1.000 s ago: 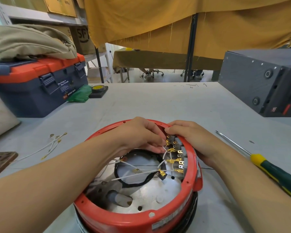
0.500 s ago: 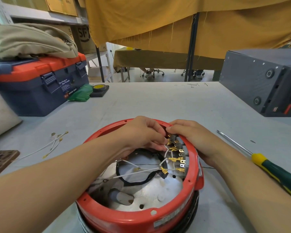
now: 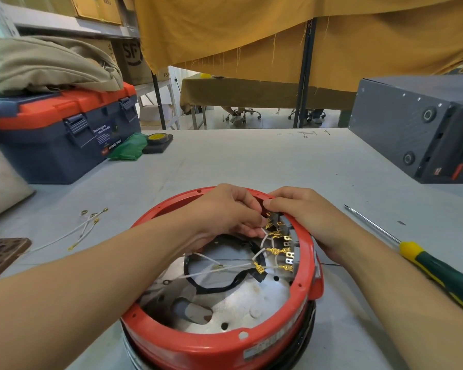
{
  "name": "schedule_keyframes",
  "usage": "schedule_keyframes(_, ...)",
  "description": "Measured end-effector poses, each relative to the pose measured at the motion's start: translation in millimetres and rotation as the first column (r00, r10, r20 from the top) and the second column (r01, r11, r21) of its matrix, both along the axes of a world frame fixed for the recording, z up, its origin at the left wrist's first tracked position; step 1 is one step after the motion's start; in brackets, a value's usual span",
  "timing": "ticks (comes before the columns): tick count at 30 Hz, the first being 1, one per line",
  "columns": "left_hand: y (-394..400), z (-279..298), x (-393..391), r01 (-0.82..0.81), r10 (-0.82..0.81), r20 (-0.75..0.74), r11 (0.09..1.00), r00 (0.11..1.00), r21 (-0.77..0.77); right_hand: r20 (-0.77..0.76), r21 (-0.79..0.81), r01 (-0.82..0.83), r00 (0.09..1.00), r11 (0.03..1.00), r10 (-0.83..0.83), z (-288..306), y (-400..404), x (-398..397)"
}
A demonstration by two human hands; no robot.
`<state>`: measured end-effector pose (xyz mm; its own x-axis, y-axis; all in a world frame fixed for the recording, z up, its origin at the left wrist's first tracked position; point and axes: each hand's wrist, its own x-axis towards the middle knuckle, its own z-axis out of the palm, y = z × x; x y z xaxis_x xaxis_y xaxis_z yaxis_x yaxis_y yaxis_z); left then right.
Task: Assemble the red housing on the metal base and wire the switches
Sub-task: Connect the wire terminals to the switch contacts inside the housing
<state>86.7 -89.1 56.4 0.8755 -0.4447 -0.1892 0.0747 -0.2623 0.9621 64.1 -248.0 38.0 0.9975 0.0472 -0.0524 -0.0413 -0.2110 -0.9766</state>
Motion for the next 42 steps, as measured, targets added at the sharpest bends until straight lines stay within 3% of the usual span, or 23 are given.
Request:
schedule_keyframes(8,6.7,7.0,0.3,0.026,-0.026,-0.07,1.0,0.997,0.0,0.01,-0.057,0.002,1.0,0.998,-0.001,1.9,-0.9,-1.2)
schedule_keyframes(18,4.7,9.1,-3.8,0.094,-0.079,-0.102,0.983,0.992,0.159,0.021,-0.076,0.007,1.0,0.997,-0.005,1.1,-1.1,-1.1)
schedule_keyframes(42,-0.2,3.7,-2.5,0.061,-0.054,-0.103,0.995,0.993,0.074,0.093,-0.11,0.049,0.995,0.993,-0.039,2.6,-0.1,-6.2)
